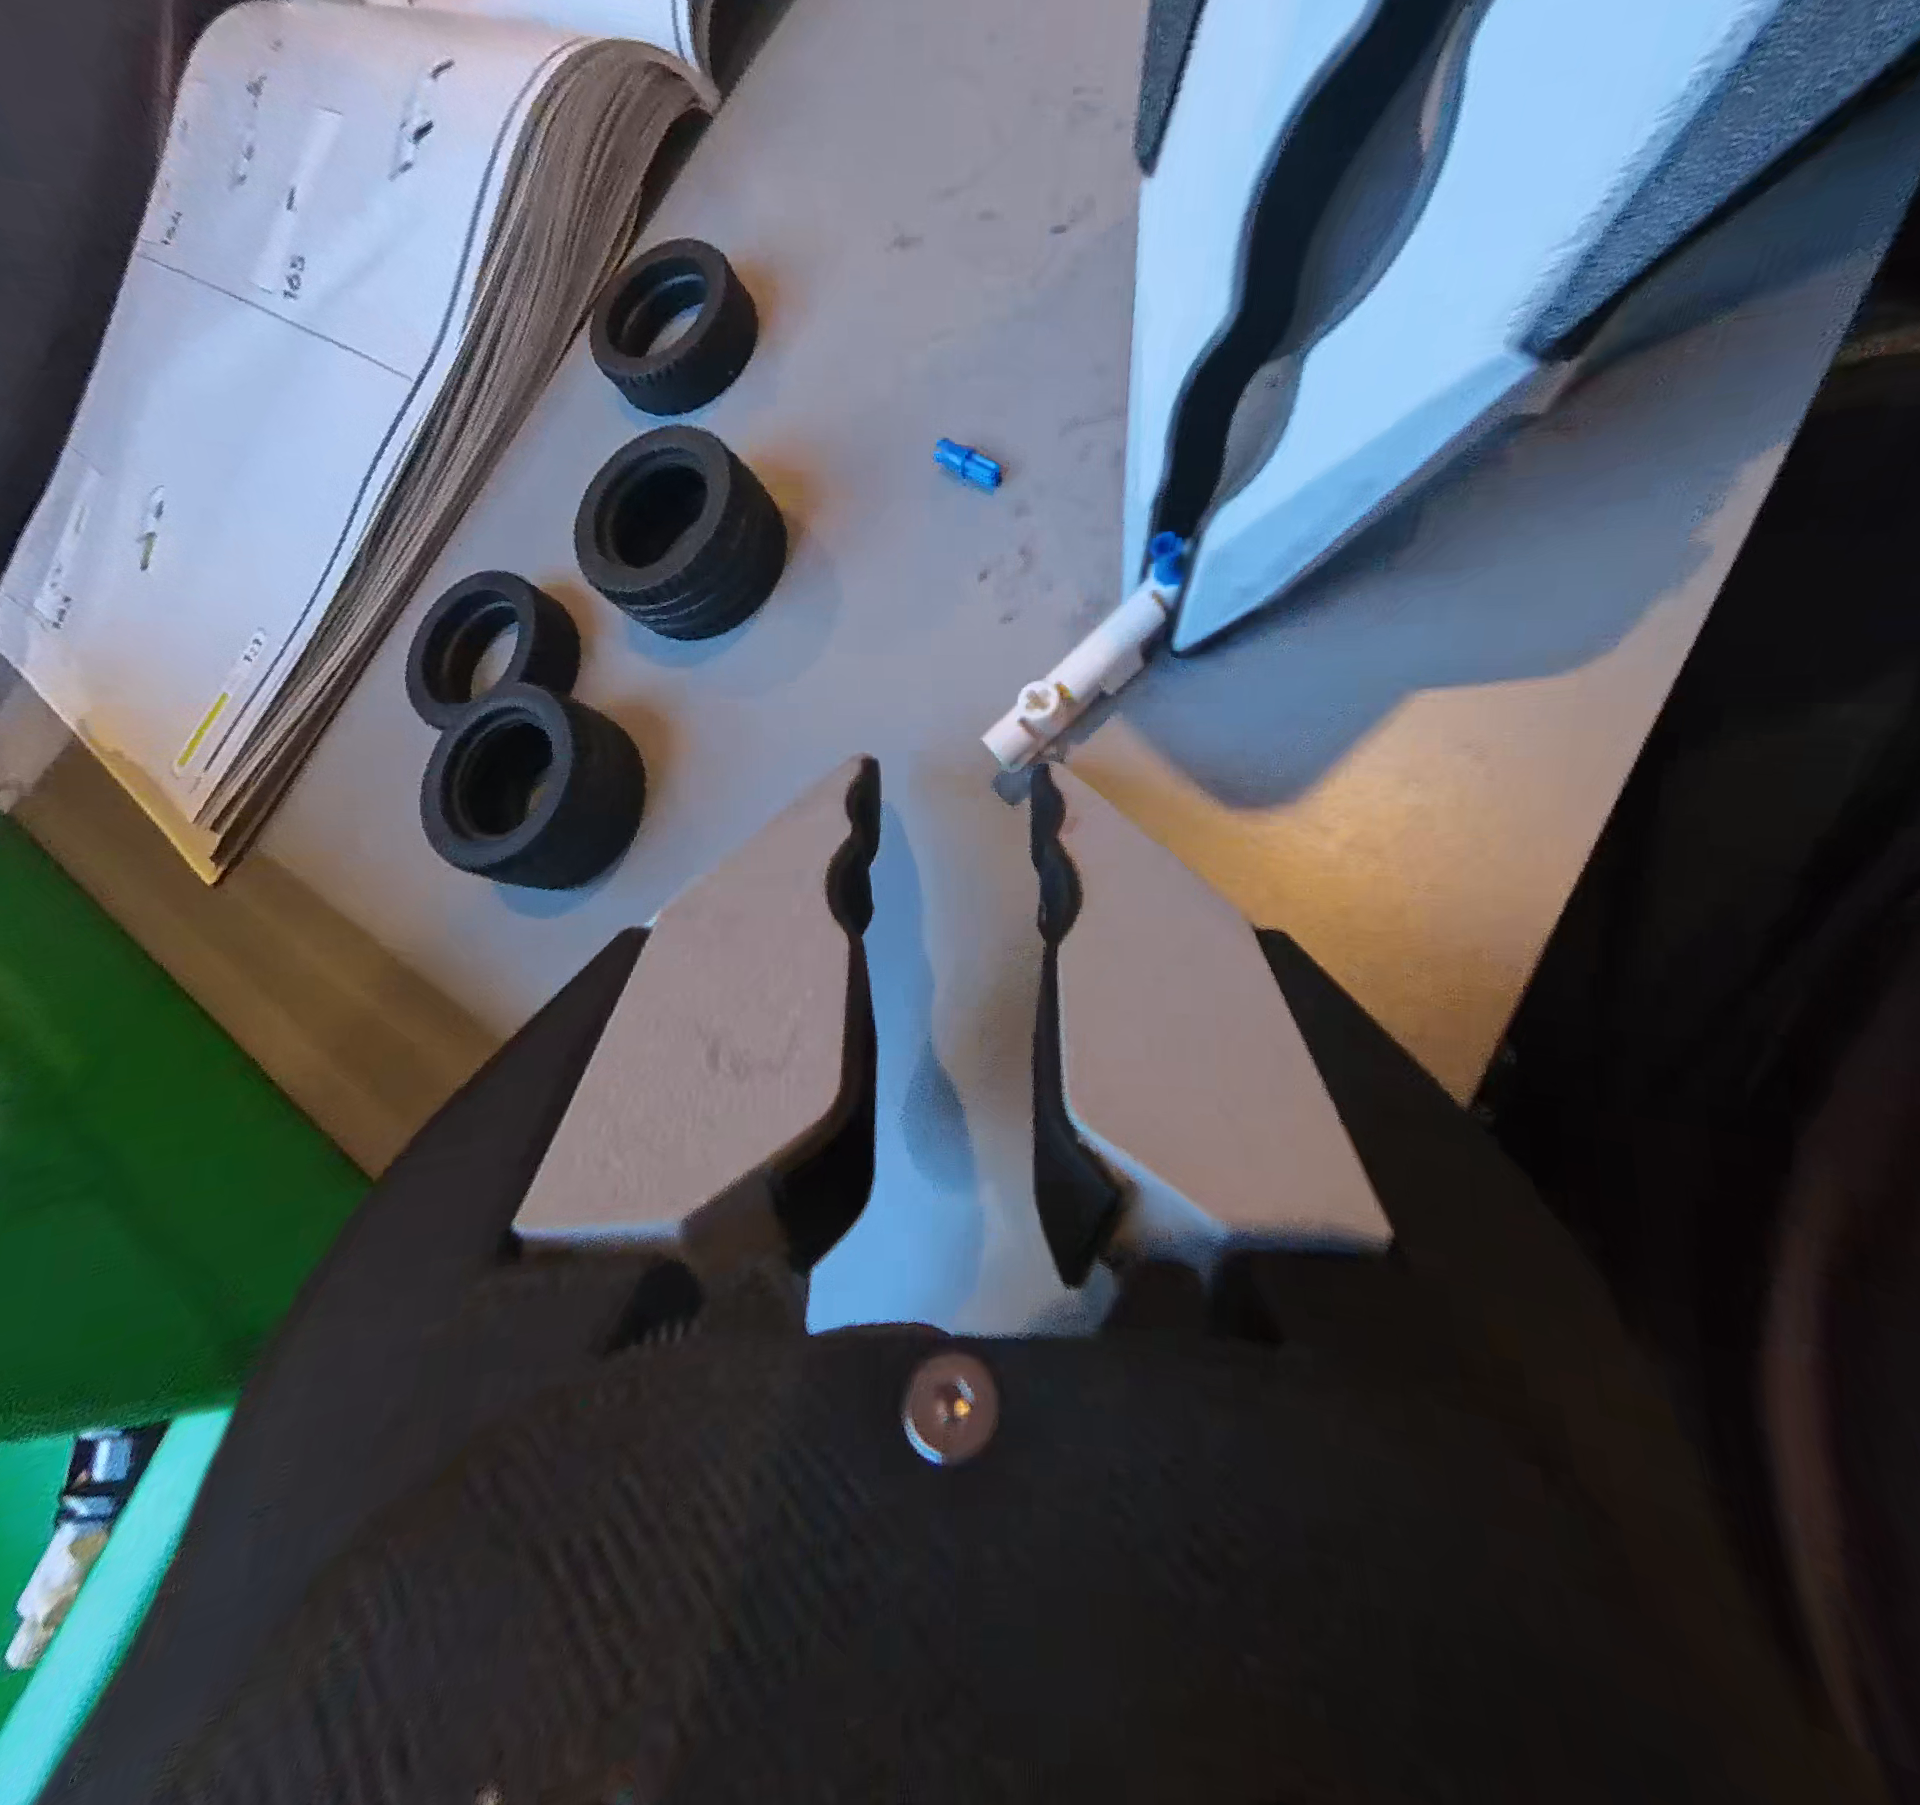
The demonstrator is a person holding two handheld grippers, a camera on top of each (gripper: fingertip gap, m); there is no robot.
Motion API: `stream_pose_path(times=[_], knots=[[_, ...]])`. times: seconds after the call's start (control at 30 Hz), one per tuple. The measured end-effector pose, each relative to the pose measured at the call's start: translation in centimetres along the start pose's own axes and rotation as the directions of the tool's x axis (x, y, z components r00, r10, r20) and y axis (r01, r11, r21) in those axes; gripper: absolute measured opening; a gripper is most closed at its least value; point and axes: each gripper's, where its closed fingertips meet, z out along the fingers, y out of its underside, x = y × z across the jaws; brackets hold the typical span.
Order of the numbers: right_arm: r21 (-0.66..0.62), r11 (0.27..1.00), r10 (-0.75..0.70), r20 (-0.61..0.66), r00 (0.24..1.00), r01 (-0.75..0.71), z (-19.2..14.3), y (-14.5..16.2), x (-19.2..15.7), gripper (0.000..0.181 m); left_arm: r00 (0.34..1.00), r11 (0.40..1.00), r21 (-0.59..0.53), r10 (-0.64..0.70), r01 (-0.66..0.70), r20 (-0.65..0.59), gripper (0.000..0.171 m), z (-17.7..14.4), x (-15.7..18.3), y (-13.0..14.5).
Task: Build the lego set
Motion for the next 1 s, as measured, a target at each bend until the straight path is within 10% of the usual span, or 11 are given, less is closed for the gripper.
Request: stream_pose_path(times=[0.27,0.63,0.87,1.0], knots=[[-0.015,0.943,-0.334,-0.086,0.939,0.334,0.0,-0.5,0.6,0.015,0.977,0.987,0.053,0.161,-0.155,-0.139,0.006,-0.8,2.9,-0.1],[-0.031,0.974,-0.225,-0.156,0.962,0.223,-1.1,0.2,3.6,0.021,0.935,0.982,0.112,0.177,-0.15,-0.307,0.029,-4.0,7.7,0.1],[-0.008,0.966,-0.257,-0.08,0.963,0.258,-4.5,1.3,5.6,0.02,0.925,0.975,0.129,0.215,-0.183,-0.315,0.044,-4.5,5.0,-1.1],[-0.083,0.969,-0.235,0.006,0.972,0.234,-4.4,3.1,6.3,0.022,0.865,0.968,0.047,0.243,-0.248,-0.44,0.019,-3.2,3.5,-0.2]])
